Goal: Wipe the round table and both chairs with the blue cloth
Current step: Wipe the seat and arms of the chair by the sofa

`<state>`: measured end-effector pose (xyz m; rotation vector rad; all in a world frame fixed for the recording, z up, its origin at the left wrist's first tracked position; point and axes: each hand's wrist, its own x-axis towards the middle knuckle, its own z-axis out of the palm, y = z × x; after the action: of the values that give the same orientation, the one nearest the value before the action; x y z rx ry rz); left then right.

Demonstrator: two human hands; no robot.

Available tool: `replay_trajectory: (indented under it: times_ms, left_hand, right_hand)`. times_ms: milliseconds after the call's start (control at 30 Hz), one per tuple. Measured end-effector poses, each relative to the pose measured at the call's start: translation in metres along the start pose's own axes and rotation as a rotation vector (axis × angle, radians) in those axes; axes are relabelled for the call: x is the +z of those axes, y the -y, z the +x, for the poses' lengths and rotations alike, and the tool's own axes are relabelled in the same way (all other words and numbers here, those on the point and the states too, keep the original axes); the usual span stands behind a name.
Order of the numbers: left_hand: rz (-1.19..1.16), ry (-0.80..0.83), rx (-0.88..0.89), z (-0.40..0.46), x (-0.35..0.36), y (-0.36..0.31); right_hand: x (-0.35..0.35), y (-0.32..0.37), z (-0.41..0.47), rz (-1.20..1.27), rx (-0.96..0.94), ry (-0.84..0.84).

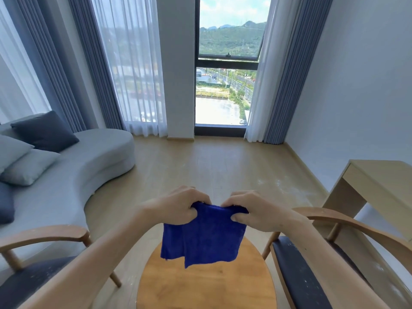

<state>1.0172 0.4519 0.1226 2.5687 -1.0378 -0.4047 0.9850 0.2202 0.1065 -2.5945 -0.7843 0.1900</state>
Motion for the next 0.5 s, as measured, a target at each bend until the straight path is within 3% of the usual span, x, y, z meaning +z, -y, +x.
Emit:
replay_trajectory:
  times_ms: [167,400,500]
  left_hand:
    - [0.233,-0.211,0.093,0.000,0.005,-0.001]
    - [-0.130,-0.394,0.103,-0.001,0.003,-0.004]
    - [-0.094,-0.426,0.212,-0.003,0.003,-0.002]
  right_hand:
    - [0.005,0.006,0.006,-0.078,-0.078,-0.107]
    - [0.008,0.007,0.013,-0.129,-0.110,-0.337]
    - [0.008,0.007,0.016,-0.161,-0.160,-0.344]
